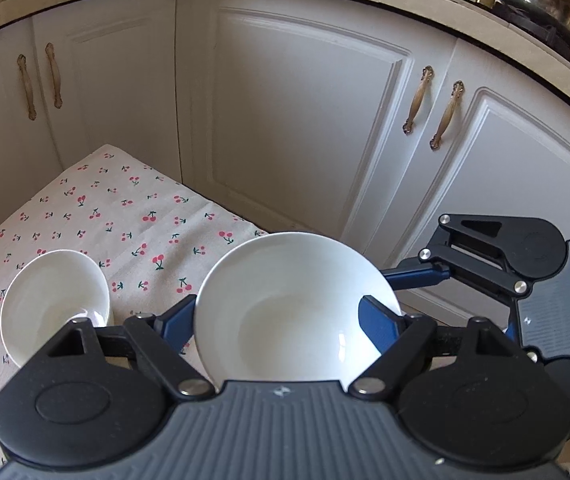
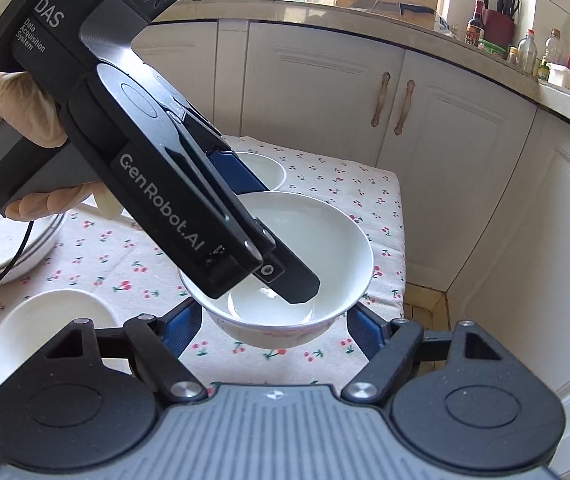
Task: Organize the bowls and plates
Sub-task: 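Carry the second bowl with the left tool over the first bowl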
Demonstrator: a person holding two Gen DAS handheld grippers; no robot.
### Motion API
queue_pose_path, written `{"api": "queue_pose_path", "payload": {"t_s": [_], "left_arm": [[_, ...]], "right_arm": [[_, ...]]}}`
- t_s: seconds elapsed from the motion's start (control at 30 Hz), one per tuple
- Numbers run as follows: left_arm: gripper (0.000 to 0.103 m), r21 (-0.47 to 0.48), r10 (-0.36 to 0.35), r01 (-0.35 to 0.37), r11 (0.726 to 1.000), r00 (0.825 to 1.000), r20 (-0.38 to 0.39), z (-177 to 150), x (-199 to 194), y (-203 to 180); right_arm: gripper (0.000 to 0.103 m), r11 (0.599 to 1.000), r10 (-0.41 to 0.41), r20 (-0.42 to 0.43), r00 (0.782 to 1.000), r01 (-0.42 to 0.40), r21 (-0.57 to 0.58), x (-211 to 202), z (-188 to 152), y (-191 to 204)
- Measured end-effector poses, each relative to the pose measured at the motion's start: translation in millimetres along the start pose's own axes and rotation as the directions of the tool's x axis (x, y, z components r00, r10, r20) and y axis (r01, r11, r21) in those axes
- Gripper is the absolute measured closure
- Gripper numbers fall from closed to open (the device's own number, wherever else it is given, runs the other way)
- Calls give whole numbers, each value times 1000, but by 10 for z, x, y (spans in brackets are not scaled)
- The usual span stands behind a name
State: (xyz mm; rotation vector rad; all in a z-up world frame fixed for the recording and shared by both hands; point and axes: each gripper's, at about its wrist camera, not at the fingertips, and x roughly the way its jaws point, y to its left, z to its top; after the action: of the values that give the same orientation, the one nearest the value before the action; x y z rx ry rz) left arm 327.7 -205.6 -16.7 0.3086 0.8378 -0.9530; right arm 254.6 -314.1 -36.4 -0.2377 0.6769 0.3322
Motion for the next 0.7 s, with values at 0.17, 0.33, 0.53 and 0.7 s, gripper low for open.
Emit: {"api": "queue_pose_path", "payload": {"t_s": [0.17, 0.33, 0.53, 0.7], "left_arm": [[19, 7, 6, -6, 1000, 1000, 19, -114, -262, -155], [19, 22, 13, -14, 1000, 999, 40, -260, -505, -296], [19, 13, 33, -33, 999, 998, 51, -451, -725, -387], [19, 3, 50, -50, 999, 997, 62, -596, -868, -435]], "right_arm": [[20, 1000, 23, -2, 1000, -23, 17, -208, -9, 158], [20, 1000, 31, -2, 1000, -30, 5, -392, -38, 353], [20, 999, 40, 3, 999, -40, -26, -563, -64, 604], [20, 998, 59, -1, 998, -59, -37, -656, -105, 795]]}}
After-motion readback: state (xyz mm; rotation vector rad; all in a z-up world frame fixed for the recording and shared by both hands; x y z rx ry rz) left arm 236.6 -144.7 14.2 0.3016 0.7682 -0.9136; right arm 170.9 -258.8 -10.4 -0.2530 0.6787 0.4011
